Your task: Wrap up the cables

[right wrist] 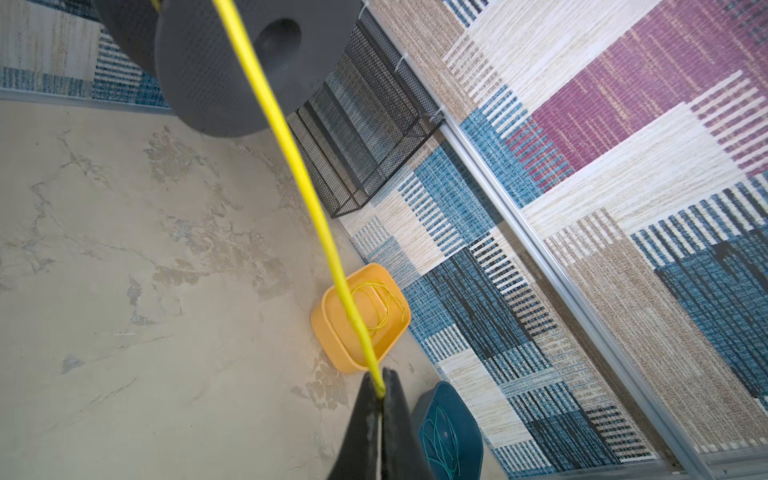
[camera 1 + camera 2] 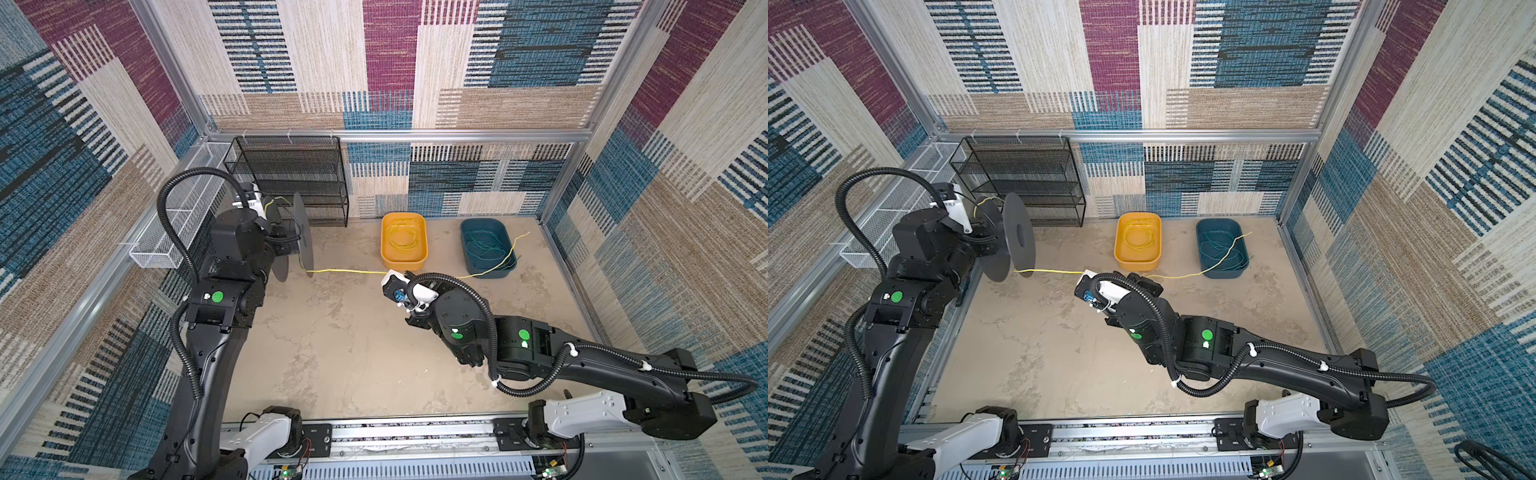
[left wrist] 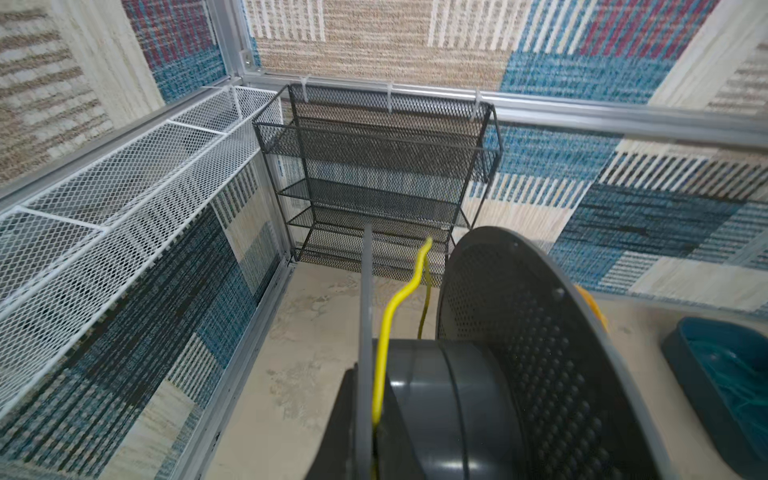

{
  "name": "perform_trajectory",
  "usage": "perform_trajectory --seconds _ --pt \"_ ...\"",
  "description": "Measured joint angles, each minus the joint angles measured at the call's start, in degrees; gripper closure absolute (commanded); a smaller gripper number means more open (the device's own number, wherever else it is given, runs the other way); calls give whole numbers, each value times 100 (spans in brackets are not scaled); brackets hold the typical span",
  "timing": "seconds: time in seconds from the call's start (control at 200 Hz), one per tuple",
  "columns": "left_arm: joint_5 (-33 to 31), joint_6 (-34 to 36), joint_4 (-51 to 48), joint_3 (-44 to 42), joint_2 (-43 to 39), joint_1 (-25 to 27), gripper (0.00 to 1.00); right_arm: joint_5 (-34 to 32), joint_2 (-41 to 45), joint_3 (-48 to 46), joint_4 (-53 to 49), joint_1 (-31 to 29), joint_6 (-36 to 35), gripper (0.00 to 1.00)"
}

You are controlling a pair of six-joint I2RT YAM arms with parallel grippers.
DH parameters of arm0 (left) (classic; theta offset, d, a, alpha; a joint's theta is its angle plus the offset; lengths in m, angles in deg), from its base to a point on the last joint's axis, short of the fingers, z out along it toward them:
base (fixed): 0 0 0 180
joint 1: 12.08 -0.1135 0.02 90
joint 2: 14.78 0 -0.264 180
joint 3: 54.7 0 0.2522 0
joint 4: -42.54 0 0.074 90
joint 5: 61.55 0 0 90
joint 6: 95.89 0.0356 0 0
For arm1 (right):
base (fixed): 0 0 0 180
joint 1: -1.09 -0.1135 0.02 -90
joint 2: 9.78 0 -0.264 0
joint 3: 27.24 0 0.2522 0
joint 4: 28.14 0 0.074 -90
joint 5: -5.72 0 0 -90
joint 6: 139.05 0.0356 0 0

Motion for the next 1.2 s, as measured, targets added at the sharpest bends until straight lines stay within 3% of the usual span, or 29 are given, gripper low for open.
perform_trajectory --seconds 0.18,0.671,1.202 --pt "-144 518 0 -527 -332 636 100 181 -160 518 444 348 -299 100" --pt "-468 1491 -380 -1720 -1436 1366 100 1126 -922 1685 763 1526 -1137 100" --pt "-33 1836 -811 -1823 -2070 1576 100 2610 -2269 2922 706 3534 -1209 100"
